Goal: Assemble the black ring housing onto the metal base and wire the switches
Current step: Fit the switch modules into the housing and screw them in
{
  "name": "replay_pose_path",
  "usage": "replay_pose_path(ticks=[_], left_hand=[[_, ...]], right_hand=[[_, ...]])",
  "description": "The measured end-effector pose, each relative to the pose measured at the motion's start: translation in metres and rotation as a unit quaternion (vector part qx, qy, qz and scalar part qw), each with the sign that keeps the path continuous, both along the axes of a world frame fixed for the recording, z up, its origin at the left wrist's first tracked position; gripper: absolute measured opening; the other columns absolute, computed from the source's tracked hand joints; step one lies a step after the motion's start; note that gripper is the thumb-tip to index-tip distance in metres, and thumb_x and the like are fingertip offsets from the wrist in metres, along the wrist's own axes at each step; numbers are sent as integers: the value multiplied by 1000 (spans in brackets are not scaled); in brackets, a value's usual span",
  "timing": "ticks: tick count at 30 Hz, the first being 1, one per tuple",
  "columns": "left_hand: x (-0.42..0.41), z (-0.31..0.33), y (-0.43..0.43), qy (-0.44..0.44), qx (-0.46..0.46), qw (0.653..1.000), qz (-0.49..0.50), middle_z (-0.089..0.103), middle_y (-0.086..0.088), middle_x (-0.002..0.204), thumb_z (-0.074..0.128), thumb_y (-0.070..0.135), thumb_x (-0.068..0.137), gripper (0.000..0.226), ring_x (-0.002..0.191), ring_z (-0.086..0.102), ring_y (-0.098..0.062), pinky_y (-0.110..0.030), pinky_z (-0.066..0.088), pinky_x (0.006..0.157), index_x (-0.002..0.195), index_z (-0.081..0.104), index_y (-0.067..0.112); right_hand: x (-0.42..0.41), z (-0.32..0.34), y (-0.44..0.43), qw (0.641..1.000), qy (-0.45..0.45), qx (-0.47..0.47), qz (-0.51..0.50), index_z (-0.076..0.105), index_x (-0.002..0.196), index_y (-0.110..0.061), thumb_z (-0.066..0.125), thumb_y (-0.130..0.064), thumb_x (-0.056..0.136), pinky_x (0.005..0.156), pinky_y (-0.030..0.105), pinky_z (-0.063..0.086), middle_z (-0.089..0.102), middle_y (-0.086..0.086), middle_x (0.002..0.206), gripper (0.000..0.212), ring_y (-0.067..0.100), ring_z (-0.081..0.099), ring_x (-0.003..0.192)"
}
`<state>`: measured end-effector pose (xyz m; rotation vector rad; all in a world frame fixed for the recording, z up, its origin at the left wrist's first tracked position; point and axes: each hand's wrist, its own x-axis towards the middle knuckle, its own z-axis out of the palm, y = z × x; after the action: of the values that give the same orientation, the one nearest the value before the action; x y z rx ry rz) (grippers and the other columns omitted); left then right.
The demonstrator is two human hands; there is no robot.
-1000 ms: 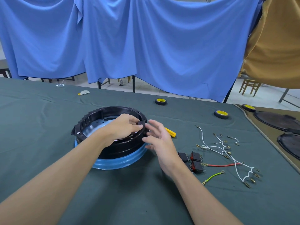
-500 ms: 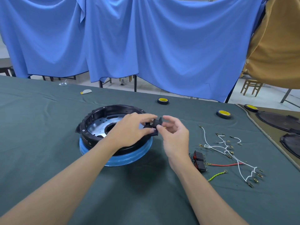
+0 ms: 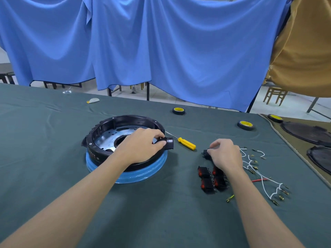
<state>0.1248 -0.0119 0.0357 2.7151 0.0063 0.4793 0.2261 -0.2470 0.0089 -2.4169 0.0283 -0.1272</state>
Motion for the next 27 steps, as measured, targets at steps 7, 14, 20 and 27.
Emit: replay_pose_path(ticks=[7,14,20,27], left_hand=[[-2,1,-2,-5,-1,1000,1,50,23,68,50,46,97,27,77,51,-10,-25,32,55,117,64,35],[-10,3,-8,-52,24,998,18,68,12,95,48,47,97,32,96,60,-19,-37,50,77,118,64,28],[-21,13,-5,-169,-34,983,68,73,7,96,54,24,95,20,96,63,-20,-40,52,82,108,70,23],[-41,19,51,-173,-18,968,180,72,4,83,58,18,92,17,91,62,-28,-40,49,82,92,75,18]], right_hand=[[-14,5,-3,987,-120,-109,23,70,98,-19,59,-33,91,87,38,50,70,4,101,20,31,57,103],[-37,24,-13,955,26,-211,204,60,79,-32,68,-55,79,73,32,46,63,-2,95,25,24,57,97],[-48,19,-1,937,31,-261,230,57,95,-33,71,-54,75,82,34,47,58,2,110,32,27,54,106],[-68,24,21,949,-100,-112,276,60,107,-34,64,-40,80,83,35,47,60,-12,91,28,18,54,91]])
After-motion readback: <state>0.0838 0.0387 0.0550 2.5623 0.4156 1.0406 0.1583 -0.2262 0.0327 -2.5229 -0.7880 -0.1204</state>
